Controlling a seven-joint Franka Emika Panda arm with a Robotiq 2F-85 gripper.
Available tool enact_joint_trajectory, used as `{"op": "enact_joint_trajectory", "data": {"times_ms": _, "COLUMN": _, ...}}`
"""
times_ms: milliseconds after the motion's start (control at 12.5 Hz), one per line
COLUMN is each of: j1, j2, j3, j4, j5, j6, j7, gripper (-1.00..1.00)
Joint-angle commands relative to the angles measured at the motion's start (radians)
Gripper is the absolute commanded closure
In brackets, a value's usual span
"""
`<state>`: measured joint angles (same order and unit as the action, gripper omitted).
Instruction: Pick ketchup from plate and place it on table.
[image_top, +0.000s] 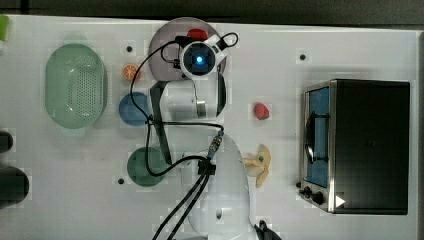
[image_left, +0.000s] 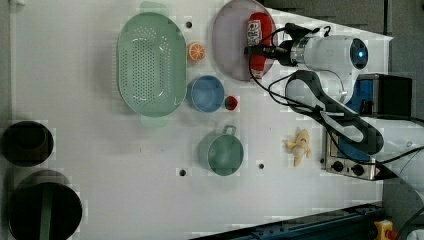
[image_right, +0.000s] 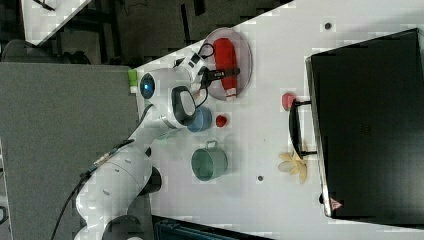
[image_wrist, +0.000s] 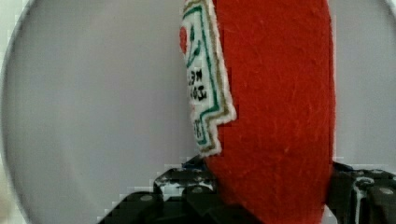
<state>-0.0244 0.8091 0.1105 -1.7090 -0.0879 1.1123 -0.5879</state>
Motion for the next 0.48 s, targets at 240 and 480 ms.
{"op": "enact_joint_trajectory", "data": {"times_ms": 240, "j1": -0.015, "j2": -0.106, "j3": -0.010, "j4": 0.008, "j5": -0.005, "j6": -0.013, "j7": -0.026, "gripper": -0.23}}
{"op": "enact_joint_trajectory", "data": {"times_ms": 480, "j1": -0.018, "j2": -0.240, "j3": -0.015, "j4": -0.023, "j5": -0.005, "j6": -0.148, "j7": -0.024, "gripper": -0.23}}
